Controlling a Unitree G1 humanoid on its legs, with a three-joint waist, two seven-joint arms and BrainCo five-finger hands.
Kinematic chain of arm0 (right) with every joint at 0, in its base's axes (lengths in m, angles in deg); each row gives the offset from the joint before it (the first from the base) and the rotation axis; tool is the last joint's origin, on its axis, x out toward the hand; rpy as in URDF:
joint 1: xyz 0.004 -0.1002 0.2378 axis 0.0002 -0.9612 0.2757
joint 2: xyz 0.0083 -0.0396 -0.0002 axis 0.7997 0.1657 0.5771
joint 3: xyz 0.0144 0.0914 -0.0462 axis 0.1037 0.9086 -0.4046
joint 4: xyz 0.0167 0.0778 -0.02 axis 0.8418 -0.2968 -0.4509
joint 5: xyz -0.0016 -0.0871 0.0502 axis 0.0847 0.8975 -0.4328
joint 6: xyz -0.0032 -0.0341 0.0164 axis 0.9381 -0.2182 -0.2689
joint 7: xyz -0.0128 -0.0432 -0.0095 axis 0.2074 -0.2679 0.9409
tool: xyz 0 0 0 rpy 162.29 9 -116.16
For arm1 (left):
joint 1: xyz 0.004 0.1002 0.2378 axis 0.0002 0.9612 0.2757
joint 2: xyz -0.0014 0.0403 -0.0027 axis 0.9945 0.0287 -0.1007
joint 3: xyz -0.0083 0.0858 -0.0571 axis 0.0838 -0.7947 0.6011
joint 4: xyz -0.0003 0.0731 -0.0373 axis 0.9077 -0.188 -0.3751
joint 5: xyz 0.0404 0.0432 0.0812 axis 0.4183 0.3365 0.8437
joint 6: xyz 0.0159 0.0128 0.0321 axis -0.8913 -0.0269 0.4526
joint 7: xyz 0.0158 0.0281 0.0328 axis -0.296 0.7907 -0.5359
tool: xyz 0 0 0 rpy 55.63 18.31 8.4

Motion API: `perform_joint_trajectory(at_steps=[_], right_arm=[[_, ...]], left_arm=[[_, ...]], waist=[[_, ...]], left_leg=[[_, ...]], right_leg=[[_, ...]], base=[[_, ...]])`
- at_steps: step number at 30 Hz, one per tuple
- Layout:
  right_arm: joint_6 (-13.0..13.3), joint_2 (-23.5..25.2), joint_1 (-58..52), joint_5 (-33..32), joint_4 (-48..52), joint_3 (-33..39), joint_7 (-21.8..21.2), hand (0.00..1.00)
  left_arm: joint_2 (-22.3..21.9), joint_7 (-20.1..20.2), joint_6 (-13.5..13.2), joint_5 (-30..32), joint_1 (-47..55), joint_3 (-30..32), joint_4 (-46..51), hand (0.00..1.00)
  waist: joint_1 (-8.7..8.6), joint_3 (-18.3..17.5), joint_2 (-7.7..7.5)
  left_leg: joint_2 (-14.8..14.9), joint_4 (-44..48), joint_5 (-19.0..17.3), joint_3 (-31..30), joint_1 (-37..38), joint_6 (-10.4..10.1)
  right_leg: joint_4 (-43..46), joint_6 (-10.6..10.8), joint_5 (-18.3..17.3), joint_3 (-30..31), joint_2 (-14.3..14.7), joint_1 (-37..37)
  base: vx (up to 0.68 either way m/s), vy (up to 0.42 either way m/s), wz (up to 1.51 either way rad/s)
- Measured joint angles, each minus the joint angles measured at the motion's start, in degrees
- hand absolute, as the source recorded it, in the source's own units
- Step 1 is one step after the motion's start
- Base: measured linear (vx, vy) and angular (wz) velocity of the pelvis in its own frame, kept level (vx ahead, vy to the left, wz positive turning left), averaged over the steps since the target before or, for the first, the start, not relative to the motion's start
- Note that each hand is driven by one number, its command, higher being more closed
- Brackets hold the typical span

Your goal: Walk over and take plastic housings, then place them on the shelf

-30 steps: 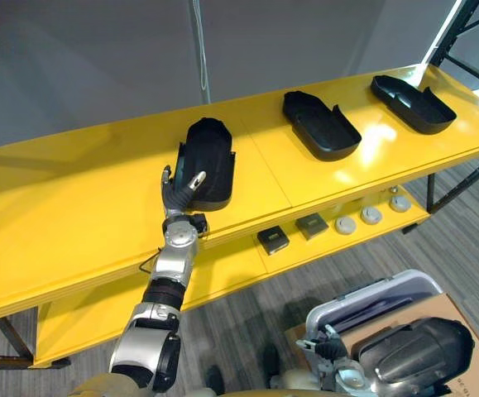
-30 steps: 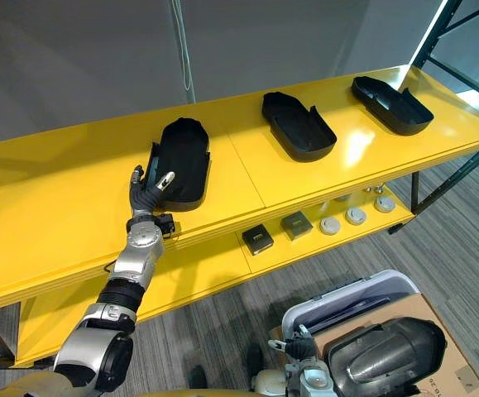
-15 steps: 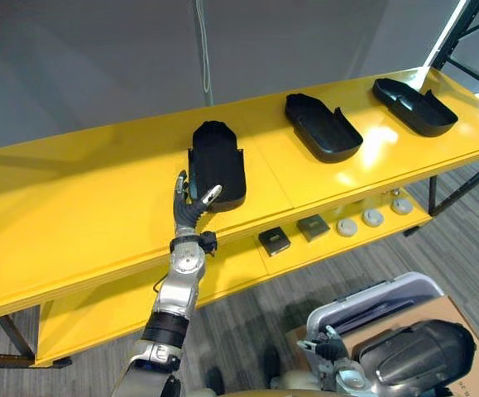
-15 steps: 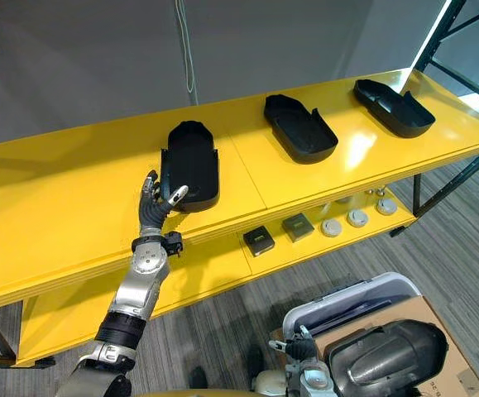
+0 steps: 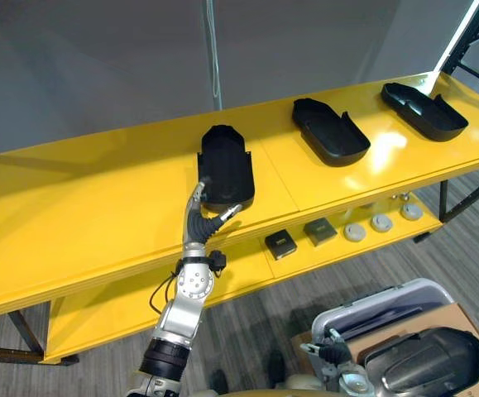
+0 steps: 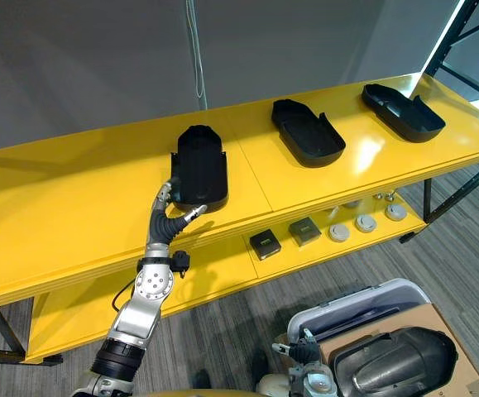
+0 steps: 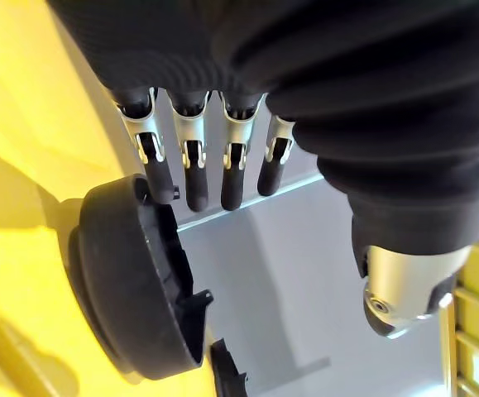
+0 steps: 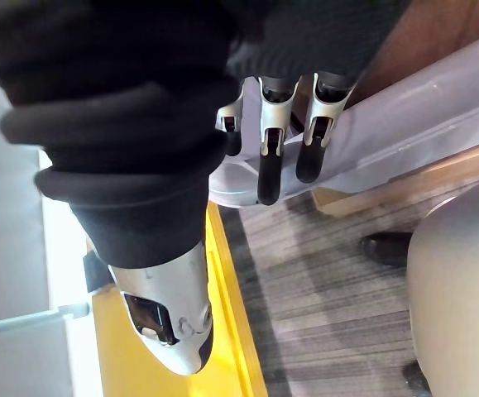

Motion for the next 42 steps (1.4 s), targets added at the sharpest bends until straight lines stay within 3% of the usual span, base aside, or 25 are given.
perform_joint_trajectory(at_steps=[6, 11, 23, 33, 42], right_arm=[[0.0, 0.02, -0.05, 0.04, -0.03, -0.05, -0.03, 0.0], [-0.01, 0.0, -0.23, 0.07, -0.02, -0.17, -0.03, 0.0], [0.05, 0.02, -0.19, 0.62, 0.17, -0.43, 0.88, 0.0], [0.46, 0.48, 0.23, 0.62, 0.65, -0.42, 0.92, 0.0], [0.57, 0.59, 0.21, 0.62, 0.71, -0.41, 0.89, 0.0]], left_arm=[[0.08, 3.27, -0.53, 0.33, 1.2, -2.17, -2.13, 1.0], [0.0, 3.36, -0.53, 1.14, 0.32, -4.46, -6.6, 1.0], [-0.02, 1.86, 0.73, 3.34, -9.54, -4.61, -14.43, 1.0], [1.24, 0.44, 2.13, 3.23, -15.99, -3.06, -17.46, 1.0], [1.28, -0.44, 2.58, 1.02, -18.73, -1.18, -21.03, 1.0]], waist=[[-0.02, -0.23, -0.39], [-0.11, -0.26, -0.42], [-0.77, -0.25, -0.49], [-3.13, -0.13, -0.69], [-3.29, -0.03, -0.85]], left_leg=[[0.01, 0.01, -0.06, 0.69, -0.53, 0.01], [0.16, 0.01, -0.13, 1.33, -0.58, 0.08], [0.21, 0.01, -0.3, 2.93, -1.06, 0.29], [0.19, 0.02, -0.65, 4.1, -1.21, 0.71], [0.22, 0.02, -0.79, 4.68, -1.05, 0.56]], right_leg=[[-0.01, 0.0, 0.0, 0.64, 0.03, -0.79], [-0.01, 0.0, 0.0, 1.44, 0.26, -1.16], [-0.01, -0.06, 0.05, 2.81, 0.38, -2.29], [0.0, -0.37, 0.29, 3.62, 0.42, -2.73], [0.0, -0.38, 0.3, 4.1, 0.47, -2.78]], base=[[0.0, 0.0, -0.05], [0.0, 0.002, -0.08], [0.0, 0.012, -0.07], [0.01, 0.01, -0.04], [-0.01, 0.005, -0.02]])
